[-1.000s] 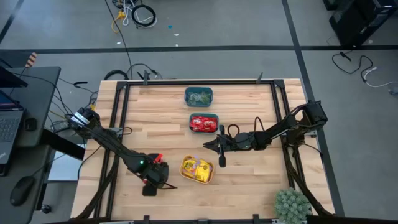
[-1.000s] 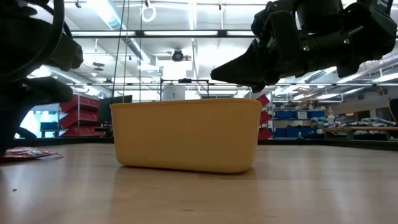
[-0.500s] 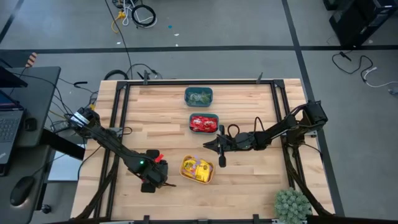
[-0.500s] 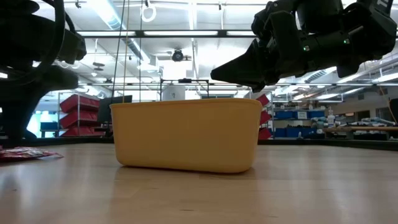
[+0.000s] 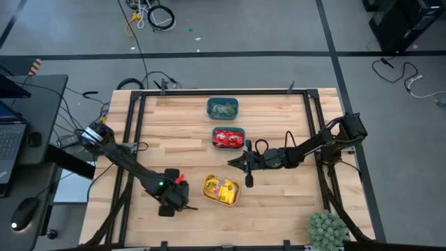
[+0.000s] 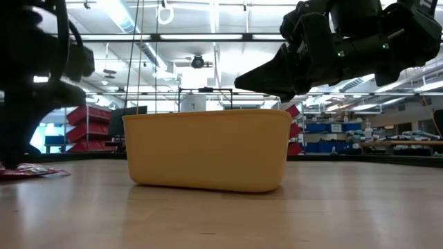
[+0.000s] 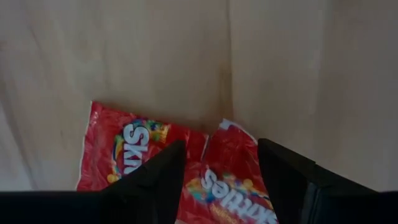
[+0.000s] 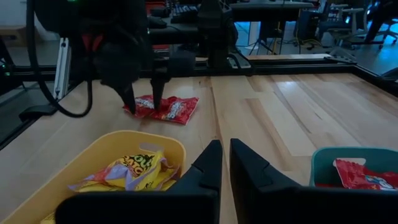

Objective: Sort candy
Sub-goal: Put the red candy into the green bin

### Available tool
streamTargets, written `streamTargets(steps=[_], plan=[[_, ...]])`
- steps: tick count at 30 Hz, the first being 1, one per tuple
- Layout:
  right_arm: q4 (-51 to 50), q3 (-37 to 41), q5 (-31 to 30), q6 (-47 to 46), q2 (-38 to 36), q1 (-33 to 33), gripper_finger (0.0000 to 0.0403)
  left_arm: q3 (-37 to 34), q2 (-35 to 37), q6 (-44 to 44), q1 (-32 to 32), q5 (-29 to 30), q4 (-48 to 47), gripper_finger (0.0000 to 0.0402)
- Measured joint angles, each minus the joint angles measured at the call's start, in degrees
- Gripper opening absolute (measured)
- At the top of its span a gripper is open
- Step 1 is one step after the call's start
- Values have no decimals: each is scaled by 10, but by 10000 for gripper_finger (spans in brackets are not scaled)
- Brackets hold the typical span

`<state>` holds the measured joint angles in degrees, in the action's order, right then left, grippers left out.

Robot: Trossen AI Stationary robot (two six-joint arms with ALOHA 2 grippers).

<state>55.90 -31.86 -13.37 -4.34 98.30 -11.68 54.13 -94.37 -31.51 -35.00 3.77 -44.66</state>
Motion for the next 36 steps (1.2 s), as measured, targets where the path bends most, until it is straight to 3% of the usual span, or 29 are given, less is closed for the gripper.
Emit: streamTargets(steps=[6, 9, 12, 16, 18, 27, 36], plan=[[0, 0, 0, 0, 0, 0, 20, 3, -41, 16, 0, -13, -1, 200], [0, 0, 0, 0, 0, 0, 18, 4, -47, 16, 0, -17, -3, 178], [-1, 0, 0, 0, 0, 0, 18, 15, -40, 16, 0, -20, -14, 131], [-1, 0, 0, 0, 0, 0, 18, 40, -37, 20, 1, -26, -33, 35], [-1, 0, 0, 0, 0, 0, 18, 60, -35, 22, 5, -28, -59, 11], [0, 0, -1, 6, 0, -5, 18, 113, -7, 13, 64, 2, -115, 2], [-2, 6, -27, 20, -23, -21, 18, 113, 104, 14, 205, 85, -72, 1]])
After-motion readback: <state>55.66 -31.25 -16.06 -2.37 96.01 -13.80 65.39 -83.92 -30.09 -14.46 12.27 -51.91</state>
